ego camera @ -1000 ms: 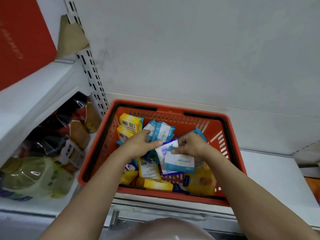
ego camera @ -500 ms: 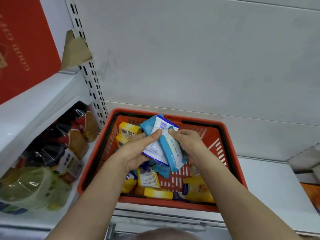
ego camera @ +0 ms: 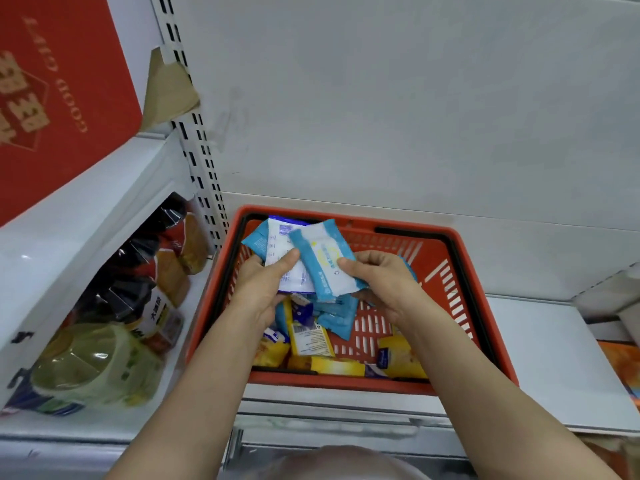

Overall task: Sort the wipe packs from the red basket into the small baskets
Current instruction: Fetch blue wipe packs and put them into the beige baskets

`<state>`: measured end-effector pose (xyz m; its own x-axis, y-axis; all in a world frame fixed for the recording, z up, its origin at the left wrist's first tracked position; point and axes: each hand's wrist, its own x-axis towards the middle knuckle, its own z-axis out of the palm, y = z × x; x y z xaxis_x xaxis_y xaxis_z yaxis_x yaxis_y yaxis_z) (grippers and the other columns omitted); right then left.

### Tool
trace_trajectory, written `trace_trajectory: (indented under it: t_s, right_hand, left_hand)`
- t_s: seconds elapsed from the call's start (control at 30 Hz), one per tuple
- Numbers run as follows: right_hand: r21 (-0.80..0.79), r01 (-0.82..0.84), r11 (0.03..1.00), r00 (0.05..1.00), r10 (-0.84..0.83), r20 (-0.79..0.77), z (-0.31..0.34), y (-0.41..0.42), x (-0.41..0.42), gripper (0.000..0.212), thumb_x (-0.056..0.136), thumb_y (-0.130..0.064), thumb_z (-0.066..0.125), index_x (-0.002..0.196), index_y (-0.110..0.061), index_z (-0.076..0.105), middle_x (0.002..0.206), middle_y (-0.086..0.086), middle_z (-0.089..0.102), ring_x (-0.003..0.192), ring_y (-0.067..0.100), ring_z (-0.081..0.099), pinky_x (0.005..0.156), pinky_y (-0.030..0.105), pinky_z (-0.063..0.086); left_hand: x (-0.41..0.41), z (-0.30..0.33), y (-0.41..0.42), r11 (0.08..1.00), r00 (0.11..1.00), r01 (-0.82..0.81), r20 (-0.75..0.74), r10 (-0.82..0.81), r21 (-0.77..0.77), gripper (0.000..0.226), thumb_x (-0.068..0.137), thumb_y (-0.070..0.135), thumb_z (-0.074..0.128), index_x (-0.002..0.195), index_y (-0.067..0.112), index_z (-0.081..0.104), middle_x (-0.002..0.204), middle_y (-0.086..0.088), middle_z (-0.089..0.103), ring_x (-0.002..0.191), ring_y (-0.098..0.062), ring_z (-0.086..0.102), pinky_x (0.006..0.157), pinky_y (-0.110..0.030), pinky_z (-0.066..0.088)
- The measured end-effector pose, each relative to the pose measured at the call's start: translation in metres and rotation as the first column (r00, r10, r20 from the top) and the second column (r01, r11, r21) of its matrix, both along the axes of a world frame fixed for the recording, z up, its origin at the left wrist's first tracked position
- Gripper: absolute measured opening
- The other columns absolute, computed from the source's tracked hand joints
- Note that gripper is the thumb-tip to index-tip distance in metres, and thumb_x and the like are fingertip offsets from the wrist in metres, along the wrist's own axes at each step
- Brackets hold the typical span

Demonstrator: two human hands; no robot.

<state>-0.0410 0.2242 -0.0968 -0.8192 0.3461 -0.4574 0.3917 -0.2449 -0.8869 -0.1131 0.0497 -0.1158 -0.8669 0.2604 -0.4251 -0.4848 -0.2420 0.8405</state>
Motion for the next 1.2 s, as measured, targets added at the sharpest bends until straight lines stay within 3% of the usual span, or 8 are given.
trace_trajectory:
  t_s: [0.13, 0.3, 0.4, 0.53, 0.67, 0.77, 0.93, 1.2]
  right_hand:
    - [-0.048, 0.194, 0.980, 0.976, -0.198, -0.093, 0.000, 0.001, 0.013, 0.035, 0.083, -0.011, 0.077, 0.108, -0.012, 0.054, 0.098, 0.011, 0.076, 0.086, 0.024, 0.075, 0.064, 0.035, 0.061]
    - [-0.114, 0.288, 0.951, 0.921, -0.308, -0.237, -0.001, 0.001, 0.031, 0.089, 0.083, 0.004, 0.072, 0.148, -0.039, 0.028, 0.098, 0.003, 0.076, 0.093, 0.024, 0.074, 0.070, 0.040, 0.060]
    - [-0.052, 0.349, 0.936, 0.896, -0.349, -0.272, 0.004, 0.002, 0.049, 0.081, 0.082, 0.006, 0.072, 0.145, -0.029, 0.035, 0.114, 0.013, 0.070, 0.096, 0.028, 0.073, 0.075, 0.042, 0.061]
    - [0.070, 0.417, 0.906, 0.891, -0.393, -0.226, 0.013, 0.019, 0.090, 0.054, 0.079, -0.008, 0.080, 0.120, -0.025, 0.048, 0.105, 0.010, 0.071, 0.086, 0.021, 0.075, 0.067, 0.041, 0.062]
    - [0.196, 0.522, 0.830, 0.847, -0.479, -0.232, 0.029, 0.062, 0.154, 0.051, 0.073, -0.021, 0.087, 0.109, -0.020, 0.051, 0.105, 0.010, 0.065, 0.089, 0.022, 0.073, 0.070, 0.034, 0.061]
    - [0.257, 0.417, 0.872, 0.902, -0.363, -0.233, 0.039, 0.099, 0.224, 0.052, 0.074, -0.014, 0.086, 0.117, -0.023, 0.058, 0.102, 0.012, 0.069, 0.081, 0.021, 0.074, 0.064, 0.032, 0.060]
    - [0.334, 0.244, 0.910, 0.969, -0.217, -0.114, 0.031, 0.157, 0.376, 0.026, 0.075, -0.013, 0.085, 0.097, -0.008, 0.071, 0.097, 0.012, 0.076, 0.082, 0.022, 0.073, 0.068, 0.031, 0.058]
    - [0.261, 0.771, 0.581, 0.632, -0.750, -0.196, -0.005, 0.243, 0.601, 0.027, 0.077, -0.003, 0.080, 0.094, -0.013, 0.061, 0.097, 0.014, 0.073, 0.075, 0.018, 0.072, 0.067, 0.033, 0.060]
  left_hand:
    - [0.007, 0.002, 0.002, 1.000, 1.000, -0.006, -0.016, 0.006, -0.012, 0.034, 0.088, 0.014, 0.072, 0.121, 0.011, 0.062, 0.108, -0.008, 0.074, 0.089, -0.023, 0.074, 0.073, -0.037, 0.061]
    - [0.022, 0.008, 0.024, 0.992, 0.991, 0.125, -0.052, -0.124, 0.014, 0.037, 0.087, 0.019, 0.073, 0.121, 0.016, 0.061, 0.108, -0.005, 0.075, 0.093, -0.025, 0.073, 0.060, -0.032, 0.058]
    - [0.042, 0.011, 0.041, 0.974, 0.971, 0.224, -0.091, -0.220, 0.039, 0.035, 0.083, 0.014, 0.076, 0.116, 0.018, 0.062, 0.104, -0.003, 0.076, 0.090, -0.021, 0.074, 0.066, -0.034, 0.061]
    - [0.071, 0.012, 0.059, 0.960, 0.948, 0.279, -0.154, -0.277, -0.008, 0.040, 0.078, 0.004, 0.078, 0.113, 0.016, 0.063, 0.107, -0.006, 0.075, 0.095, -0.025, 0.073, 0.079, -0.040, 0.060]
    - [0.109, 0.021, 0.086, 0.925, 0.897, 0.375, -0.229, -0.379, -0.064, 0.042, 0.074, 0.001, 0.079, 0.112, 0.013, 0.064, 0.103, -0.005, 0.076, 0.091, -0.023, 0.074, 0.071, -0.033, 0.060]
    - [0.160, 0.023, 0.122, 0.901, 0.864, 0.428, -0.263, -0.429, -0.064, 0.042, 0.075, 0.000, 0.079, 0.112, 0.011, 0.063, 0.102, -0.003, 0.076, 0.091, -0.022, 0.074, 0.071, -0.033, 0.060]
    - [0.285, 0.015, 0.197, 0.873, 0.837, 0.484, -0.261, -0.481, -0.056, 0.035, 0.080, -0.001, 0.075, 0.109, 0.013, 0.064, 0.103, -0.005, 0.076, 0.092, -0.024, 0.073, 0.075, -0.036, 0.060]
    - [0.476, -0.011, 0.308, 0.745, 0.735, 0.667, -0.138, -0.663, -0.025, 0.034, 0.089, 0.010, 0.070, 0.122, 0.010, 0.062, 0.113, -0.008, 0.073, 0.100, -0.028, 0.071, 0.083, -0.043, 0.059]
